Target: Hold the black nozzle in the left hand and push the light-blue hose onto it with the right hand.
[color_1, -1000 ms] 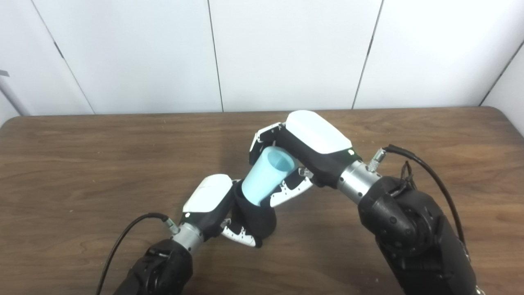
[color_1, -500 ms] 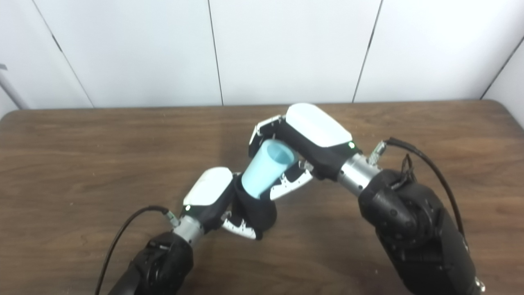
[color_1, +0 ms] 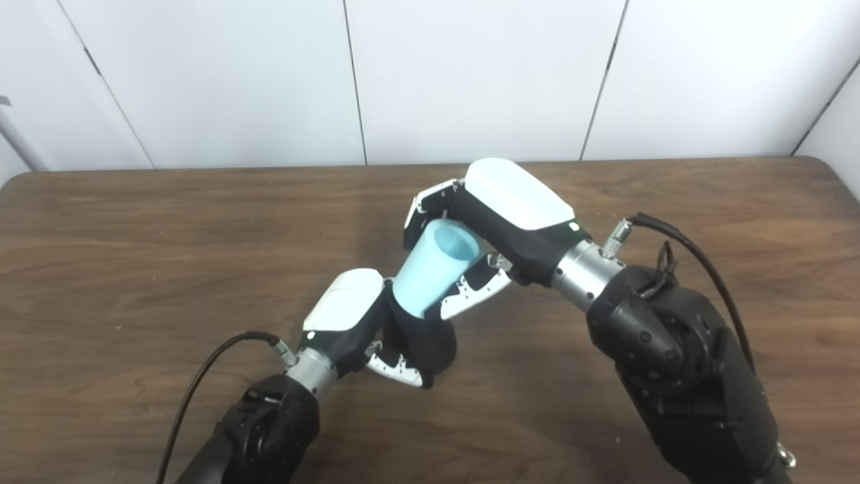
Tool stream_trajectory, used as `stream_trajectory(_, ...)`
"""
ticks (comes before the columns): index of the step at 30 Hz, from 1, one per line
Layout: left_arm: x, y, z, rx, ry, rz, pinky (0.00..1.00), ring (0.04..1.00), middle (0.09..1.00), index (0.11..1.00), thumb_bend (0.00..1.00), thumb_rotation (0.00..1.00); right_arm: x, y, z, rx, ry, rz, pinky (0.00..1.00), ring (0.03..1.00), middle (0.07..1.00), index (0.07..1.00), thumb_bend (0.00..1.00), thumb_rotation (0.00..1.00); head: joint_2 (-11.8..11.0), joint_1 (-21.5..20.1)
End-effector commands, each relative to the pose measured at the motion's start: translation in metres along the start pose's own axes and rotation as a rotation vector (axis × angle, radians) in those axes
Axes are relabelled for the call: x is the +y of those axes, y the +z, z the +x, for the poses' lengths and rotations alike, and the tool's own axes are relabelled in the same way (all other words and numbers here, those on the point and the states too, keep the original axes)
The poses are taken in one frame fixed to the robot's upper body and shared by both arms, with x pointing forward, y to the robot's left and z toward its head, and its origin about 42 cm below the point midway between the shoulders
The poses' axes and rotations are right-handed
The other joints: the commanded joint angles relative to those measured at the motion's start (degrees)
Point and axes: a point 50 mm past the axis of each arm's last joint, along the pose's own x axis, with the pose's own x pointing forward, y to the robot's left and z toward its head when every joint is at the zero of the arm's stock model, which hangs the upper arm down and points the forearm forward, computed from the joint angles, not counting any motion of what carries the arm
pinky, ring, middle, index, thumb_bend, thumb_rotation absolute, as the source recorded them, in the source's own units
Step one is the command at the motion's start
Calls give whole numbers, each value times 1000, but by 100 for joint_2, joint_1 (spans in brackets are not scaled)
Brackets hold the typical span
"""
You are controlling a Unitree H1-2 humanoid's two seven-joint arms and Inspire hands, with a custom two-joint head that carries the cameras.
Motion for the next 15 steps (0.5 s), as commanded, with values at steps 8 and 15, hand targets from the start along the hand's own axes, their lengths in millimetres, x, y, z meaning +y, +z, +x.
stream_trajectory(8,-54,-5,-12,75,-325,-76,539,606,543,462,514,0,-29,8,6,-56,-73,-74,305,418,509,510,496,0,34,8)
stream_trajectory(15,-54,-2,-10,71,-329,-73,554,616,548,459,513,0,-24,6,7,-51,-59,-72,307,417,509,513,496,0,50,52)
